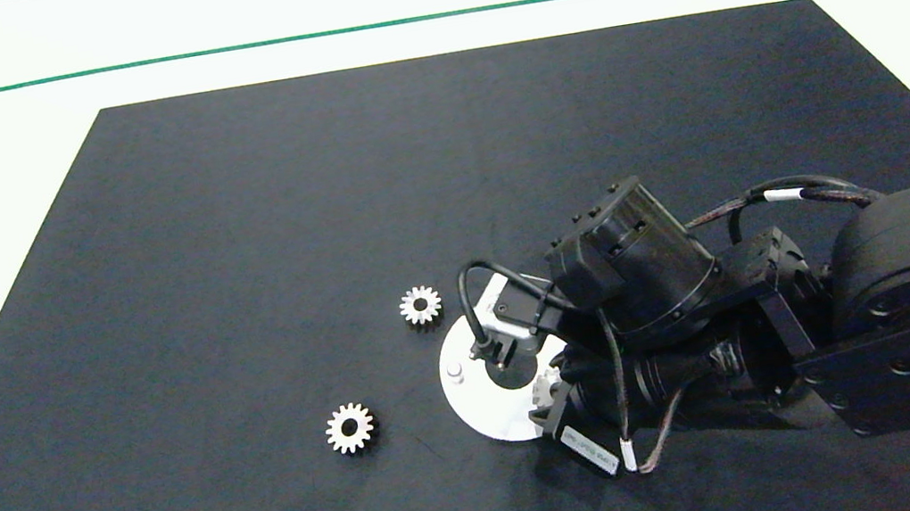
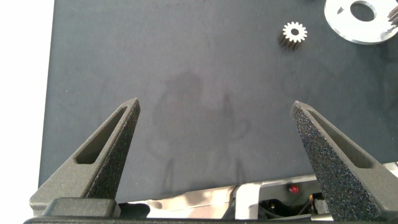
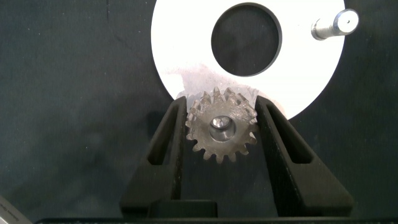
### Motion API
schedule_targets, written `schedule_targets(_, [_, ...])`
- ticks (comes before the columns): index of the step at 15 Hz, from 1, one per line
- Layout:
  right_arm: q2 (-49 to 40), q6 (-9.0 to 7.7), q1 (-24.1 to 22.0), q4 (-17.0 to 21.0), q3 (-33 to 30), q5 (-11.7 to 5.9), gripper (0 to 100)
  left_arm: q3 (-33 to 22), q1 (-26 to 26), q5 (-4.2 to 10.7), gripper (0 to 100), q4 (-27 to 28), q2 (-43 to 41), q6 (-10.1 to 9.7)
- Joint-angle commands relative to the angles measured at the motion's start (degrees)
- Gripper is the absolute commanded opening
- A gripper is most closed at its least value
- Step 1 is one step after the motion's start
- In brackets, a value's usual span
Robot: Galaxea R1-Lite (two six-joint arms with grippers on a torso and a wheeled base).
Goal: Install three planetary gears onto the carrier pins
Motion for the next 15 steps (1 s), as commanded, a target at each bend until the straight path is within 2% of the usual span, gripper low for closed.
schedule_targets(1, [-0.24, -0.12, -0.33, 0.07, 0.01, -0.07, 13, -0.08, 0.02, 0.03, 100, 0.17, 0.07, 0.04])
schedule_targets(10, [-0.07, -0.03, -1.03, -0.19, 0.98, 0.02, 13, -0.08, 0.02, 0.03, 100, 0.26, 0.07, 0.04])
schedule_targets(11, [-0.15, 0.05, -1.03, -0.10, 0.98, 0.02, 100, -0.08, 0.02, 0.03, 100, 0.26, 0.07, 0.04])
schedule_targets(15, [-0.15, 0.23, -1.03, -0.19, 0.89, -0.07, 100, -0.08, 0.02, 0.03, 100, 0.26, 0.07, 0.04])
